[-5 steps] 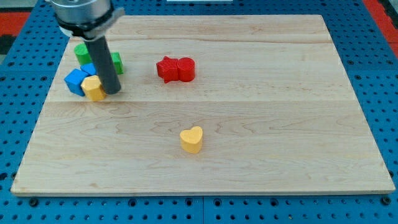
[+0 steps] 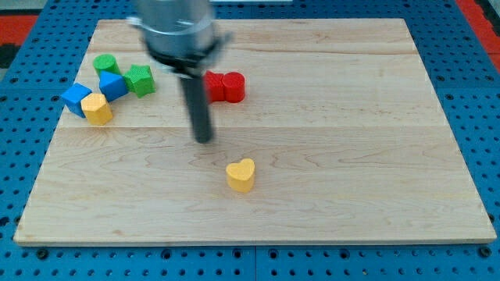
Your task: Place the yellow heart towards the bottom of the green star
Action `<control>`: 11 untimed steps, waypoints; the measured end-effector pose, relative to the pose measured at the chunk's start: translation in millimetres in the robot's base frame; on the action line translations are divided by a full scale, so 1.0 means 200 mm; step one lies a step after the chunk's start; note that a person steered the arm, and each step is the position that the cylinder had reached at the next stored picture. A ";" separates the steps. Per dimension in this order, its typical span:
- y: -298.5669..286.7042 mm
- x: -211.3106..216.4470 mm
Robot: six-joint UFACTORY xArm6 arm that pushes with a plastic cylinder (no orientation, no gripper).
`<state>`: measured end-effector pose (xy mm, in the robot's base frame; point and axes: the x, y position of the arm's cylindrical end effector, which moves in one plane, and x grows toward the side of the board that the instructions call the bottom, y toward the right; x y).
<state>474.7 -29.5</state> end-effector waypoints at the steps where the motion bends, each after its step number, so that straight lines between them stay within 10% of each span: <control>1: 0.33 0.14; 3: -0.31 0.29; 5: -0.33 0.49; 7: -0.94 0.05; 11: -0.69 -0.17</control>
